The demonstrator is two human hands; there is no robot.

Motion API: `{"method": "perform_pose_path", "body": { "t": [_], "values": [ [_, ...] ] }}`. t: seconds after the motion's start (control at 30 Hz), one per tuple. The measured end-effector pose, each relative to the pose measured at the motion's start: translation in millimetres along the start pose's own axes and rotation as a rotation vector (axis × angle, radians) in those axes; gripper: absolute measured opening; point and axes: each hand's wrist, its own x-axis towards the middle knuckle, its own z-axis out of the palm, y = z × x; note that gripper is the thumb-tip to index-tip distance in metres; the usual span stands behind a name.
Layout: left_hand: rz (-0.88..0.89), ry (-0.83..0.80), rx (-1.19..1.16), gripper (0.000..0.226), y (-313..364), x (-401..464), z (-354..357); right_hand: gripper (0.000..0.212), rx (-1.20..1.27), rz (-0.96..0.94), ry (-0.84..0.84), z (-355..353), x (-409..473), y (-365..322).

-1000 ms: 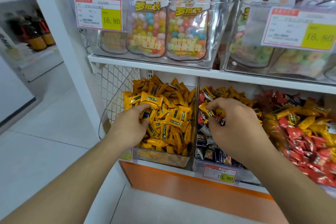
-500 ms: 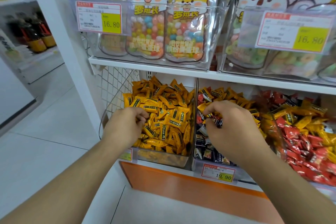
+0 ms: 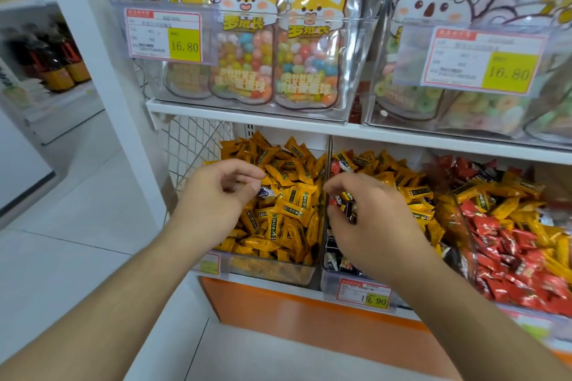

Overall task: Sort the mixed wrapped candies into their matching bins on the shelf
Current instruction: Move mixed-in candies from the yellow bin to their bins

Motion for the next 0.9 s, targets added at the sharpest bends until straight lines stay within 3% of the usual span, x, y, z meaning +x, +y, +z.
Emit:
{"method": "perform_pose_path", "body": {
  "t": [0.13,0.37,0.5,0.63,0.77,0.9],
  "values": [
    [-0.026,-0.111,-0.205,0.017,27.1,-15.6,11.5,0.033,0.109,-0.056,-0.069,1.2,-2.9,-10.0],
    [-0.089,-0.202,-0.380,0.018,41.5,-32.3,24.0,0.006,0.094,-0.059,0.021,-13.7,-7.5,-1.3],
    [-0.104,-0.104,-0.245,0.019,38.6,-31.2,12.2,0.005,-0.005,0.084,0.059,-30.7,-5.4,15.8],
    [-0.138,-0.017,-0.058,0.019,22.1,-27.9,-14.1,0.046,-0.150,0.194,-0.016,-33.5,-0.8,22.9],
    [-0.130,0.042,0.071,0.024,-2.5,-31.4,-38.6,0.035,-0.126,0.060,0.022,-20.0,3.1,0.6],
    [-0.126,0.051,0.121,0.024,-22.4,-39.1,-56.0,0.031,-0.085,-0.077,-0.056,9.6,7.3,-25.9]
  ]
}}
